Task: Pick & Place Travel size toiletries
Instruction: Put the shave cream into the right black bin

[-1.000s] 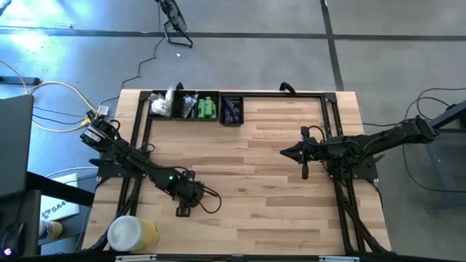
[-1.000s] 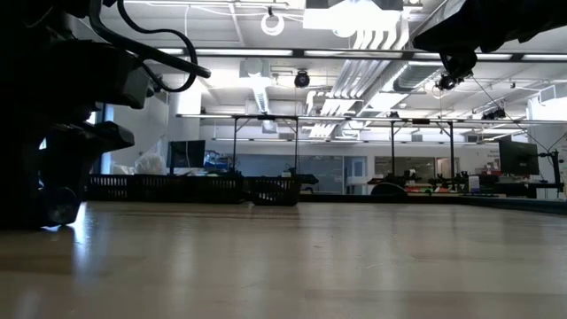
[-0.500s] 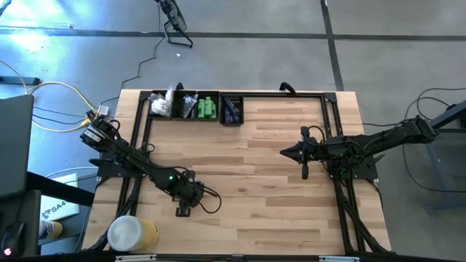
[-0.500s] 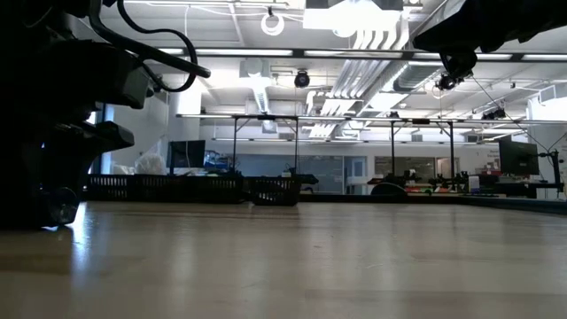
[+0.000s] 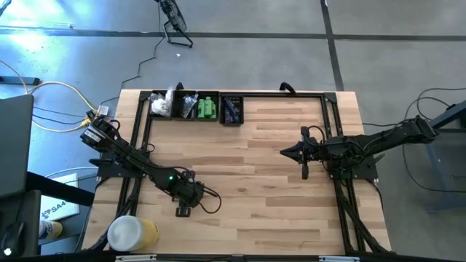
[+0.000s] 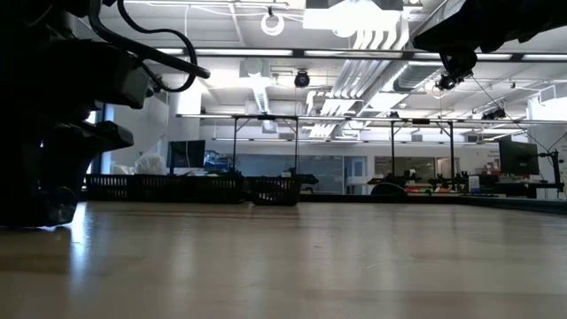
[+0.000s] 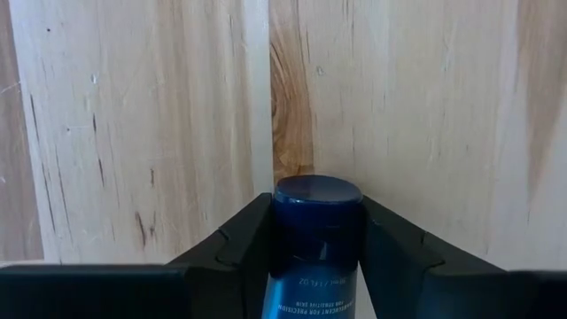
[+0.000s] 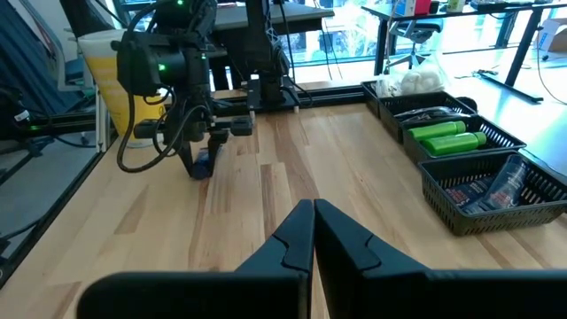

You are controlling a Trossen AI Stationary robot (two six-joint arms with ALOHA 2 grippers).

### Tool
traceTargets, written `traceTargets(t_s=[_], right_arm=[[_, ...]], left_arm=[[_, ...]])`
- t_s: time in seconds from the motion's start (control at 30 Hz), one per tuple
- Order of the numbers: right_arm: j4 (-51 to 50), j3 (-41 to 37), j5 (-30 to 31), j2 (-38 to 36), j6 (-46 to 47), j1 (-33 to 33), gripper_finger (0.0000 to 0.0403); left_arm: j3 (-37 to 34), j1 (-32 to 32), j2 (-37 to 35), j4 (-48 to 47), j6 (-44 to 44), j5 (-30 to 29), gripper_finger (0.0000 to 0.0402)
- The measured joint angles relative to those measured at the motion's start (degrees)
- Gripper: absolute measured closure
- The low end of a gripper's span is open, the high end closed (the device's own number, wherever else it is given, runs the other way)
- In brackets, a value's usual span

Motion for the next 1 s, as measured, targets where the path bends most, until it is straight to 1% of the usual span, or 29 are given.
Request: traceTargets(t_s=[0.13,0.4,0.5,0.6,0.73,1.0], right_arm=[[0.0,0.0,0.0,0.0,0.0,0.0,0.0398],[0.0,0.0,0.0,0.0,-0.2,0.0,0.0398],[0.0,0.0,0.0,0.0,-0.2,0.0,0.0398],[0.0,0.0,0.0,0.0,-0.3,0.0,0.0398],[0.0,0.0,0.0,0.0,-1.6,0.0,0.0398],[-0.4,0.0,0.0,0.0,-1.8,0.0,0.0398]], left_arm=[[1.7,0.0,-0.1,-2.1,1.4,-0.5,0.0265],[10.3,0.6,-0.4,-15.3,6.4,-9.9,0.0265],[12.8,2.2,-0.4,-18.7,6.7,-11.4,0.0265],[13.7,4.4,-0.4,-18.4,8.8,-11.6,0.0265],[13.7,8.3,-0.4,-15.3,14.2,-11.6,0.0265],[13.7,18.9,-2.3,-9.5,27.5,-11.1,0.0265]])
